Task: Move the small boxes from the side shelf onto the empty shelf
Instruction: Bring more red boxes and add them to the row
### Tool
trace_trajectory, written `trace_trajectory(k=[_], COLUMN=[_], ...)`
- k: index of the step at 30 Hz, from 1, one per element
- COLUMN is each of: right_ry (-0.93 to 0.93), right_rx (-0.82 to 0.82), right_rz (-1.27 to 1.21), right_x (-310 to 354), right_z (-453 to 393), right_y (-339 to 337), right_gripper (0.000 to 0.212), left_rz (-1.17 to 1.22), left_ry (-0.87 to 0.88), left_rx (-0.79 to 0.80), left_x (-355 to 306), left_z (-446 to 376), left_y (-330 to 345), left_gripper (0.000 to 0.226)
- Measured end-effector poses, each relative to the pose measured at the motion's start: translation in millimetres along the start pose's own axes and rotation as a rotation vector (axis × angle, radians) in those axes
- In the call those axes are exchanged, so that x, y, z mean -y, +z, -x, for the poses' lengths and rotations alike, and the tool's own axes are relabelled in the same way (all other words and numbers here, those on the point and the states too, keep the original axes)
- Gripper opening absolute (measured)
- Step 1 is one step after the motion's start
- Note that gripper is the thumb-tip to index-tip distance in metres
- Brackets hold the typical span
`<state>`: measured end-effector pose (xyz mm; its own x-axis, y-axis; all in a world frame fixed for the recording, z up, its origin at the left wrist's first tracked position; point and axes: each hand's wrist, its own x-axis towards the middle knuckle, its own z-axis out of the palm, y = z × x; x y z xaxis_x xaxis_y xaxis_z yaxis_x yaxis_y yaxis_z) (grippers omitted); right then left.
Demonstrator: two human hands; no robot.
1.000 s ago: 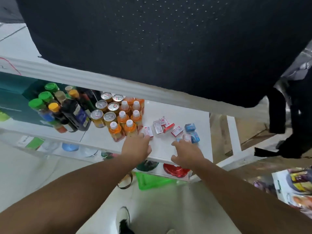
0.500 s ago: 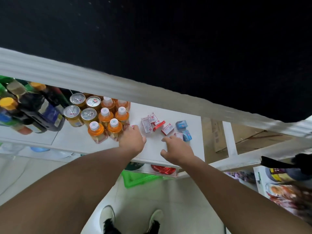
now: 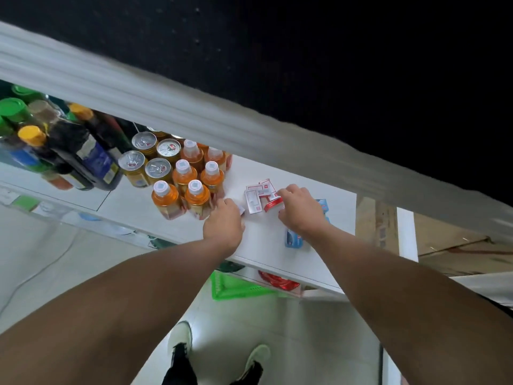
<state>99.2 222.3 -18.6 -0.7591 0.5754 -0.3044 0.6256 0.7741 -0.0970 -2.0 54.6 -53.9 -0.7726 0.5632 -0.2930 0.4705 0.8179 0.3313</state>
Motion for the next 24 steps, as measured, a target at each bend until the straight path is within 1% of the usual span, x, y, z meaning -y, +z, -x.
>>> trace_trajectory(k=[2, 6, 8, 10, 13, 17, 21, 24], right_ry=[-0.065, -0.171, -0.186, -0.177, -0.158, -0.12, -0.097, -0.1], right_rx=[-0.008, -0.101, -0.126, -0.147, -0.144, -0.113, -0.146, -0.187], right_rz=[0.055, 0.213, 0.245, 0.21, 0.149, 0.104, 0.122, 0.135], right_x=[0.9, 6.2, 9.4, 12.6, 16.9, 9.1, 0.5, -2.8], right_z=[-12.2, -25.6, -18.5, -7.6, 14.1, 54.1, 87.4, 108.8], right_y=[8.6, 21.6, 19.4, 14.1, 3.6, -13.7, -34.8, -45.9], right_gripper=[0.044, 0.016, 0.012, 0.01, 0.015, 0.025, 0.025, 0.027], left_rz=[-0.016, -0.005, 0.01, 0.034, 0.031, -0.039, -0.089, -0.152], left_ry=[0.026, 0.075, 0.084, 0.082, 0.089, 0.191, 0.271, 0.315], left_rx=[0.007, -0.015, -0.01, -0.011, -0.01, -0.004, 0.022, 0.03], left_x=[7.2, 24.7, 30.5, 35.0, 39.1, 27.5, 8.0, -4.1], left_z=[6.0, 9.2, 12.1, 16.4, 27.8, 49.5, 66.1, 79.0], left_y=[-1.9, -6.7, -10.1, -17.3, -32.3, -59.9, -99.2, -120.6], left_gripper=[0.039, 0.033, 0.032, 0.036, 0.039, 0.035, 0.034, 0.042])
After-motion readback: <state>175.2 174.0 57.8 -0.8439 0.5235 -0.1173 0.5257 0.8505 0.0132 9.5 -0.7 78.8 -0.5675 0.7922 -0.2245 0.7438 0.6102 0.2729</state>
